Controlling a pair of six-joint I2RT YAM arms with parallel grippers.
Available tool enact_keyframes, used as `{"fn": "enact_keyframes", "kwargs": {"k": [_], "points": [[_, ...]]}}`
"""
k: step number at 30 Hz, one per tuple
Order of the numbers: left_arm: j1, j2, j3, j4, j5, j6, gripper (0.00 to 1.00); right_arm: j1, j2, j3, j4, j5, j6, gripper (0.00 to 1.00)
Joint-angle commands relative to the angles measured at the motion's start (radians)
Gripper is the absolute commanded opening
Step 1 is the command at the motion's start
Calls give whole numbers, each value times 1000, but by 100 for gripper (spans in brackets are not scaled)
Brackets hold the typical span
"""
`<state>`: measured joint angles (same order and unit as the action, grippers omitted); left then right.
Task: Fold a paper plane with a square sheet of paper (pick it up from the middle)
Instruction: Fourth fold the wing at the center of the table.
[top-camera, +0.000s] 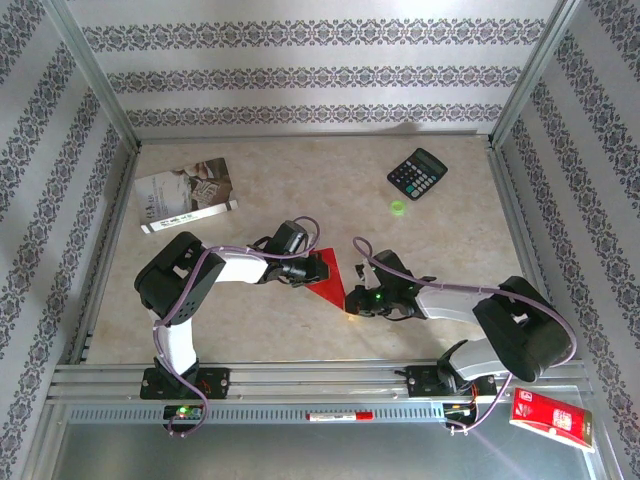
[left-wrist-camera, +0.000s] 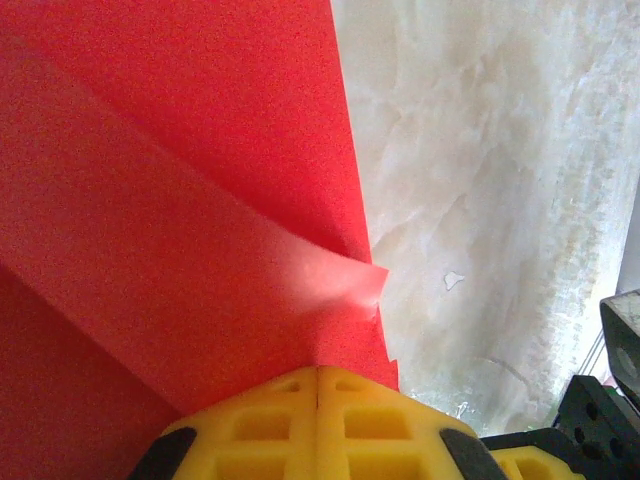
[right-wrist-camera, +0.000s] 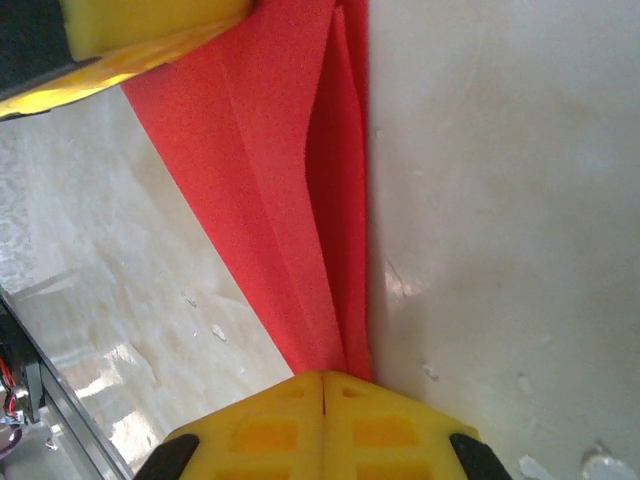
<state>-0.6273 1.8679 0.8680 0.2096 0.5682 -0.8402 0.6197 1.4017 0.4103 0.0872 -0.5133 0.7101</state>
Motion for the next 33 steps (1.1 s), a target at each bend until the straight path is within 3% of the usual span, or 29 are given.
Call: {"fn": "enact_keyframes", "kwargs": {"k": [1,13,26,33], "points": [[10,37,3,-68,-66,38,0,11,-14,-45,-126,0,30,0],[10,41,3,-67,-61,36,0,-13,-132,35,-111,-48,52,0],[11,40,6,-73,-59,36,0,-21,161,254,-87,-47,-29,0],[11,38,15,-83,-58,44,0,-50,250,243,-77,-63,-51,0]]}}
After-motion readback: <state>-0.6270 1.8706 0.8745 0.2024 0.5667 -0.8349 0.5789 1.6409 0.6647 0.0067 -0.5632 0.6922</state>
